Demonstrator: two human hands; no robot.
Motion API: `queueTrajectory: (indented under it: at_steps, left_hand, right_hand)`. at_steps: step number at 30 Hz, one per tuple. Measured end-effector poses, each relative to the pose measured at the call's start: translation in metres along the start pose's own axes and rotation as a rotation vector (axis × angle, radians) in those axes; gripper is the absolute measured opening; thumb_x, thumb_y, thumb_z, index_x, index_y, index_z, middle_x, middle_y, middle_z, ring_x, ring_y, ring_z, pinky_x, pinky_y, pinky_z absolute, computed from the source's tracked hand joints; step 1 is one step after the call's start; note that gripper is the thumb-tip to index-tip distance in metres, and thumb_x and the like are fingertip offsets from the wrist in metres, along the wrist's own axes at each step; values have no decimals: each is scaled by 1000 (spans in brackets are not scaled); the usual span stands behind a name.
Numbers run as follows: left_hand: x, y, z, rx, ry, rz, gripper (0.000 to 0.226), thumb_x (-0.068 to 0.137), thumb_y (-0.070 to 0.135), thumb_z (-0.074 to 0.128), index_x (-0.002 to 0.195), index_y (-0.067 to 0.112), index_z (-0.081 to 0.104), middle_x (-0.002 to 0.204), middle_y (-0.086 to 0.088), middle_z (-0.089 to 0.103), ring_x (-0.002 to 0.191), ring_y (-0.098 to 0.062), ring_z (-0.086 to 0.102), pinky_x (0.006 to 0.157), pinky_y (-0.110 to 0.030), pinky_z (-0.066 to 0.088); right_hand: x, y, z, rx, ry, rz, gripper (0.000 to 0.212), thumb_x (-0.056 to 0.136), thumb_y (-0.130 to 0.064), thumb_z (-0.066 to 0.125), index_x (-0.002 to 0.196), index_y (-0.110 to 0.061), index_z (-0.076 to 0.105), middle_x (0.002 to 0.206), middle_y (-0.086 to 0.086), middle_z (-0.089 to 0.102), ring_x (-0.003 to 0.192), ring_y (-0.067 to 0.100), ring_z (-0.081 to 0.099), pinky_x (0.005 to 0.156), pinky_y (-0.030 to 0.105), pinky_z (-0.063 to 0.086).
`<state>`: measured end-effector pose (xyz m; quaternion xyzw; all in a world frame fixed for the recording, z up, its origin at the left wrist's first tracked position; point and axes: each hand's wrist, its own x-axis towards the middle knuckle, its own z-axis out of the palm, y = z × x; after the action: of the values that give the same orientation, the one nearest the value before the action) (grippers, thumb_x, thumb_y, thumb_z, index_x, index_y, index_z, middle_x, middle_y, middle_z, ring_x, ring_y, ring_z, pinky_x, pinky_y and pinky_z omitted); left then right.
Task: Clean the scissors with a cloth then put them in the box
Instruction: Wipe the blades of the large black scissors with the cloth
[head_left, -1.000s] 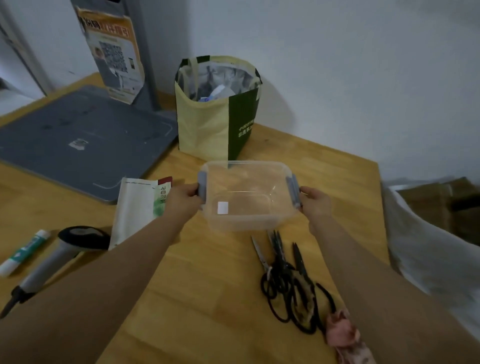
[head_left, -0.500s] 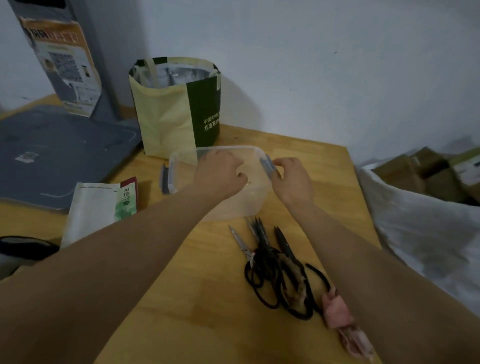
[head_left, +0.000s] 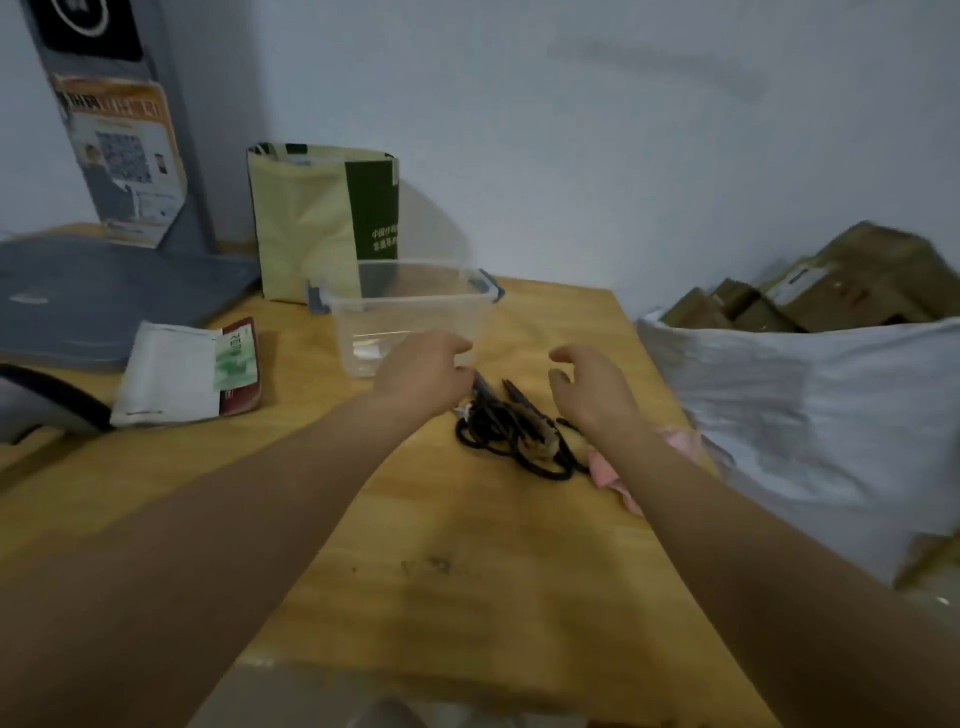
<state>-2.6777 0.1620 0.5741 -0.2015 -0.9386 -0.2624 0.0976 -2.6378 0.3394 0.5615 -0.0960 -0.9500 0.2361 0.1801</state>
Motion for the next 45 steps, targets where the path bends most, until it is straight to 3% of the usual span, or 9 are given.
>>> queueTrajectory:
  at_steps: [7, 13, 19, 24, 28, 33, 36, 39, 45]
  left_hand:
    - [-75, 16, -4, -102, -48, -64, 40, 89, 10, 54, 130, 14, 57, 122, -10, 62, 108, -27, 58, 86, -35, 48]
    - [-101, 19, -7, -133, -58, -74, 33, 87, 9, 54, 118, 13, 65, 114, -13, 65, 93, -25, 57, 85, -39, 49]
    - [-93, 15, 5, -136, -117, -109, 19, 84, 6, 53, 96, 13, 67, 86, -14, 65, 80, -30, 60, 59, -32, 41]
    - [-69, 16, 24, -146, -176, -141, 10, 86, 10, 53, 80, 9, 60, 66, -9, 53, 60, -23, 50, 51, -26, 32]
    - [-51, 18, 38, -157, -180, -188, 13, 87, 13, 54, 87, 5, 64, 64, -7, 50, 56, -20, 46, 46, -27, 29]
    - [-36, 21, 47, -163, -161, -197, 25, 87, 13, 55, 63, 9, 48, 58, -5, 41, 53, -19, 40, 46, -28, 24]
    - [-30, 21, 48, -169, -155, -224, 26, 87, 13, 55, 63, 8, 47, 57, -5, 40, 52, -19, 39, 45, -28, 24]
    - [-26, 20, 48, -182, -173, -278, 33, 88, 16, 58, 59, 9, 43, 57, -5, 41, 52, -18, 40, 45, -28, 26]
    - [-18, 17, 53, -478, -239, -484, 20, 84, 10, 70, 81, 4, 51, 87, -17, 60, 82, -32, 63, 65, -42, 56]
  right_hand:
    - [-73, 11, -19, 13, -42, 149, 36, 98, -16, 44, 133, -13, 50, 127, 14, 58, 110, 30, 58, 84, 34, 49]
    - [-99, 13, -16, -62, -58, 169, 37, 97, -12, 46, 133, -10, 51, 137, 10, 51, 121, 27, 51, 94, 34, 44]
    - [-89, 32, -5, -171, -29, 261, 29, 97, -17, 45, 120, -12, 62, 121, 11, 61, 110, 28, 56, 77, 27, 46]
    - [-83, 50, -9, -291, -31, 331, 35, 92, -22, 48, 125, -10, 51, 131, 13, 47, 124, 29, 41, 101, 37, 37]
    - [-63, 71, 5, -285, -151, 401, 30, 89, -28, 51, 117, -19, 56, 122, 8, 56, 97, 25, 52, 60, 28, 39]
    - [-69, 68, -12, 135, -61, 476, 32, 97, -5, 40, 124, 7, 53, 120, 20, 61, 60, 10, 56, 35, 10, 37]
    - [-67, 67, -29, 157, 66, 492, 30, 95, -7, 46, 122, -2, 58, 121, 16, 62, 87, 19, 64, 73, 20, 52]
    - [-53, 56, -33, -5, 253, 396, 25, 97, -14, 43, 113, -19, 62, 118, 3, 64, 114, 23, 55, 103, 38, 34]
    - [-43, 35, -21, 62, 172, 177, 33, 95, -3, 38, 121, -14, 54, 125, 7, 54, 111, 21, 53, 83, 27, 41]
